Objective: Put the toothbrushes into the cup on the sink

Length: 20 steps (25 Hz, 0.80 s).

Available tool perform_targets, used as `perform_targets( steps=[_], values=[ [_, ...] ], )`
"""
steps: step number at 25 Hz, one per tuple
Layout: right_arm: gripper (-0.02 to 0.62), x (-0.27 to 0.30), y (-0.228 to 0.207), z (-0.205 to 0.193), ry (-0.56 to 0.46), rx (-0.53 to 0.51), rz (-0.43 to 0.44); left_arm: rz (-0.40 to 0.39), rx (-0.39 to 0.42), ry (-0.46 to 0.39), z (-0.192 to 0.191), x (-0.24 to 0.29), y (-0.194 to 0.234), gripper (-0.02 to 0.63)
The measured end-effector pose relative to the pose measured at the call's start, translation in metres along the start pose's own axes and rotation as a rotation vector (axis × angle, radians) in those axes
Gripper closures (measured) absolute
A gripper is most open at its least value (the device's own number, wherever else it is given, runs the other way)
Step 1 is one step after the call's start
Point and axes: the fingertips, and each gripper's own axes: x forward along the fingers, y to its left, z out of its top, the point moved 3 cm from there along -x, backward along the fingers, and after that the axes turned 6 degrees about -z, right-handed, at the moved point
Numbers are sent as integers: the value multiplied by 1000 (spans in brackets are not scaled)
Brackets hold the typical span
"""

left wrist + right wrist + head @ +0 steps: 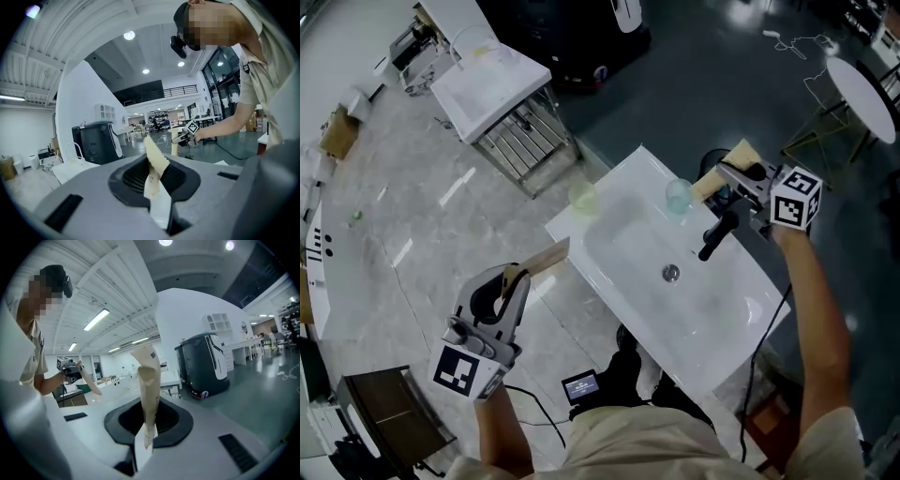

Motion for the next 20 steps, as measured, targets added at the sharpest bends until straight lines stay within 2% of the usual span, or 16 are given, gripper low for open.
perform_targets(
  steps=[8,13,20],
  values=[
    [574,57,-52,-41,54,80,91,-45,-26,19,-31,52,42,552],
    [574,84,-56,-66,121,89,144,-66,-45,47,-53,69,53,552],
    [570,100,-55,-91,175,101,181,-71,-58,51,-61,77,60,552]
  ],
)
